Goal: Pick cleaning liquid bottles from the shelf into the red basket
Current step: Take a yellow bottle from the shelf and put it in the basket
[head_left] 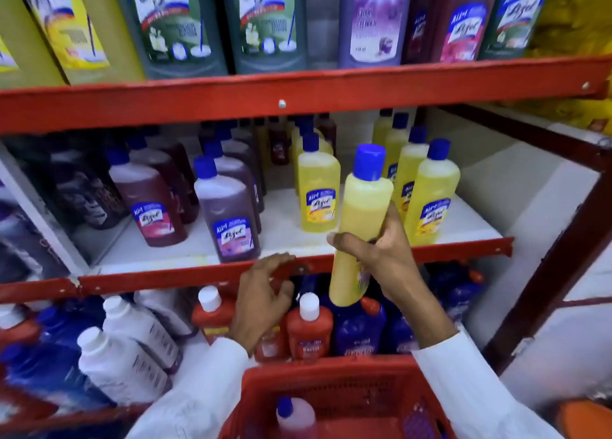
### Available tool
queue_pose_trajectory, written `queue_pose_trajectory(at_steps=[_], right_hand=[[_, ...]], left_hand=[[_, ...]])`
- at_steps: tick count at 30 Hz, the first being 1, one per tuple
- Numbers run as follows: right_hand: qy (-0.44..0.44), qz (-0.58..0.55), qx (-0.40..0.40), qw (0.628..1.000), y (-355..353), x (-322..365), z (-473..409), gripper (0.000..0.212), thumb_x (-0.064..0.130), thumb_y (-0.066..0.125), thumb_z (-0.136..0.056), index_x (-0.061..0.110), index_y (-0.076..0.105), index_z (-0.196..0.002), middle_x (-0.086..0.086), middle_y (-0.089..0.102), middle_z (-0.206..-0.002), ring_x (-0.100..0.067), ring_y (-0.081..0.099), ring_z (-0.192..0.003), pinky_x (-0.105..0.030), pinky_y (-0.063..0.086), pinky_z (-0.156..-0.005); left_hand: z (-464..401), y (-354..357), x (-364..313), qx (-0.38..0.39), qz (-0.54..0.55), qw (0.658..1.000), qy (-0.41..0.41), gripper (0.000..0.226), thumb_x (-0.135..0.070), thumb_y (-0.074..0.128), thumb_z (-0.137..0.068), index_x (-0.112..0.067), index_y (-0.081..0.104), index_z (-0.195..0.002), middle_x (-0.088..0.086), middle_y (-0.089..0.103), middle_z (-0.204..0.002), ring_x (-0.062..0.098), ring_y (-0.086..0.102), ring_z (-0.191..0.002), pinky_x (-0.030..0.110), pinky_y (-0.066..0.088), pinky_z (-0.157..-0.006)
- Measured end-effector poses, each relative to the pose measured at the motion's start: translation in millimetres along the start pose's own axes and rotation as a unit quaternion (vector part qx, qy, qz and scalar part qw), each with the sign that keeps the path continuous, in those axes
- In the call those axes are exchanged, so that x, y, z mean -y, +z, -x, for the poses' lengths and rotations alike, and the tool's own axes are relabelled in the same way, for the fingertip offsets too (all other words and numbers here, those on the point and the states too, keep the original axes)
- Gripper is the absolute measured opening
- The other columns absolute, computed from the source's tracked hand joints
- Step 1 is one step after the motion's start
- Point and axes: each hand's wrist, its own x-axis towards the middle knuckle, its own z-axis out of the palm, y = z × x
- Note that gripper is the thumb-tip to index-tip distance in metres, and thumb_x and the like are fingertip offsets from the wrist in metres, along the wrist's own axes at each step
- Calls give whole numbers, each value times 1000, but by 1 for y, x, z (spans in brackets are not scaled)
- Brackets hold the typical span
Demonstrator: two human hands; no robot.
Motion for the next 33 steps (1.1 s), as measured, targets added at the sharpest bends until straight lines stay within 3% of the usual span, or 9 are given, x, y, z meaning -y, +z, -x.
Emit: queue_pose_trajectory(at_steps=[2, 5, 9, 14, 20, 23, 25, 28, 33], right_hand=[[6, 65, -9, 998, -5, -17, 13, 86, 39, 91, -55, 23, 44, -125, 1, 66, -114, -12, 67, -100, -29, 58, -76], [51, 96, -14, 994, -11, -43, 38, 93, 46, 93, -57, 20, 38, -128, 1, 62, -117, -12, 64, -106, -24, 56, -81], [103, 125, 2, 987, -11, -89, 75, 99, 52, 92, -54, 20, 32, -126, 5, 59, -118, -14, 62, -109, -28, 56, -86], [140, 169, 78, 972, -38, -154, 113, 86, 44, 87, -57, 24, 43, -129, -2, 66, -120, -18, 66, -107, -43, 56, -90], [193, 250, 129, 940, -74, -212, 137, 70, 43, 86, -46, 36, 60, -111, 10, 73, -98, 8, 64, -84, -12, 50, -77], [219, 276, 126, 927, -78, -246, 152, 71, 8, 91, -48, 22, 64, -112, 9, 71, -94, 20, 60, -81, 1, 41, -74], [230, 288, 125, 921, -79, -264, 160, 66, -9, 85, -52, 21, 64, -107, 5, 71, -92, 24, 59, -80, 2, 40, -74], [241, 299, 122, 915, -81, -285, 167, 60, -8, 81, -59, 29, 62, -103, 10, 72, -92, 18, 63, -82, -3, 44, -77], [272, 309, 110, 905, -81, -311, 170, 53, -6, 75, -62, 30, 67, -101, 9, 75, -95, -8, 69, -89, -14, 49, -82]], left_hand=[[12, -3, -16, 64, 88, 994, -4, 52, -11, 56, -69, -23, 66, -119, -14, 70, -120, 3, 64, -114, 22, 50, -100], [38, 8, -29, 180, 158, 971, -21, 53, -8, 69, -76, -23, 59, -126, -11, 69, -122, 7, 63, -116, 30, 55, -95], [72, 46, -29, 162, 170, 969, -79, 36, -18, 85, -71, -30, 66, -98, -21, 74, -85, -6, 68, -81, 23, 56, -73], [117, 102, 13, 147, 141, 962, -180, 32, -25, 87, -63, -33, 70, -88, -19, 74, -73, -13, 60, -68, 17, 49, -62], [153, 160, 46, 211, 114, 927, -288, 43, 0, 83, -71, 0, 67, -111, -3, 70, -91, -6, 60, -79, 11, 50, -68], [168, 185, 58, 222, 72, 918, -320, 44, -11, 86, -68, -2, 69, -108, 5, 73, -94, 7, 68, -83, 12, 50, -71], [177, 201, 67, 227, 45, 911, -341, 43, -20, 82, -63, -7, 72, -103, 14, 77, -100, 26, 71, -93, 32, 54, -80], [184, 220, 78, 205, 22, 905, -373, 27, -13, 79, -64, -9, 76, -91, 16, 78, -96, 20, 69, -90, 43, 57, -80], [183, 233, 88, 186, 31, 889, -416, 28, -2, 75, -73, -13, 76, -99, 9, 77, -100, 18, 67, -93, 26, 49, -78]])
